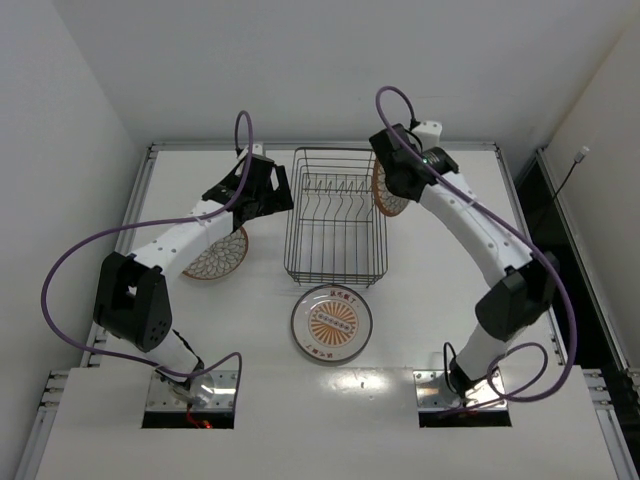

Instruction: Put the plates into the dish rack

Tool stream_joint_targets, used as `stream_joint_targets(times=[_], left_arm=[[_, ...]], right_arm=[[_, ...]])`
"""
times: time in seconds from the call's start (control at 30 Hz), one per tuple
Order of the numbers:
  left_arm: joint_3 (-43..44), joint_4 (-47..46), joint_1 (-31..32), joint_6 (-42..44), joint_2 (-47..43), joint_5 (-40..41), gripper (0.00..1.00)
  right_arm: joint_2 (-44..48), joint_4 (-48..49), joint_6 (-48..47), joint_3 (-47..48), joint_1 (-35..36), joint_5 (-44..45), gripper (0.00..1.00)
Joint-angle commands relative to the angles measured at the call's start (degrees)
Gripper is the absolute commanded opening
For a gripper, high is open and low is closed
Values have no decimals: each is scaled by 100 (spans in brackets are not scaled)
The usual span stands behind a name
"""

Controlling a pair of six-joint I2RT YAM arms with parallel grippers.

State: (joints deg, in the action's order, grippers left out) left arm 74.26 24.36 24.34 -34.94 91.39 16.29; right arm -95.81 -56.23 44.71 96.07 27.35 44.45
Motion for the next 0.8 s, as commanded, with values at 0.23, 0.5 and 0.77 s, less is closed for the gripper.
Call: stream_joint_targets(times=[0.23,0.5,0.77], left_arm=[[45,-45,-17,40,1,181,89],[98,-45,-17,40,1,234,89],[98,-45,-17,40,1,182,89]], right_arm=[[-1334,-56,214,2002,156,1207,0],[-2116,-257,275,2504,323,1347,0],[-2275,-521,530,2390,429,1690,0]])
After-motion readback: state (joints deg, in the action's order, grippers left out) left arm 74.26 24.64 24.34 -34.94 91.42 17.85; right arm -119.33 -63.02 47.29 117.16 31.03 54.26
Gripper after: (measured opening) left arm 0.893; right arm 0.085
